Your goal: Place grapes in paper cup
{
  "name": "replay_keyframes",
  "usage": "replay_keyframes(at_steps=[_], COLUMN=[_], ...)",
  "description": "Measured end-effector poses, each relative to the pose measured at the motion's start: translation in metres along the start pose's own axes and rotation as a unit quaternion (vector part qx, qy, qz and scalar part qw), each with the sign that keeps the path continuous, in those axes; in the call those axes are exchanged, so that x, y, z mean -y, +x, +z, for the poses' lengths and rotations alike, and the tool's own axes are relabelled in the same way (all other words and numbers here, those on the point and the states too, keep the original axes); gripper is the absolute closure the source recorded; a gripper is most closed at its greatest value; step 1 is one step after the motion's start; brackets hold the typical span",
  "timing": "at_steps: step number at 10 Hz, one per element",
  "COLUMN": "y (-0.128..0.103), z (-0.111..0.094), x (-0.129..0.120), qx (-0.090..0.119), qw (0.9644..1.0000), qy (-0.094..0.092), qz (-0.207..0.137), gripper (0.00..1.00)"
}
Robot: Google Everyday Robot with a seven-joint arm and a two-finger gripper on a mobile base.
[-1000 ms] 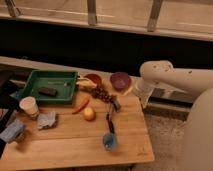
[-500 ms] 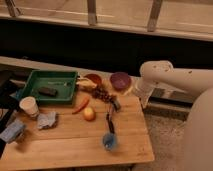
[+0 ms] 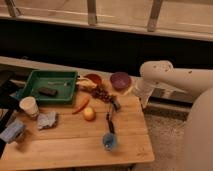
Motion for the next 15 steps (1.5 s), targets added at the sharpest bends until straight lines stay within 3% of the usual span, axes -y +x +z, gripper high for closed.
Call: replay_keyframes(at_steps=[3,5,7,10,12,15], y=[-0.001,0.0,0.001,-0.001,-0.003,-0.004], z=[-0.004,-0.02,-0.028,-0.02,-0.013,-0.013], x=[-0.002,-0.018,-0.049,-0.12,-0.16,-0.157], qx=[0.009,0.026,0.038,0.051,0.053,0.055], qw=[0.9999,0.9991,0.9973,0.9912,0.9867,0.9866], qy=[-0.001,0.002,0.007,0.015,0.001,0.002], qz=[-0.006,-0.033,-0.062,-0.122,-0.153,-0.154], gripper=[0.27,0.27,0.27,0.27,0.27,0.27])
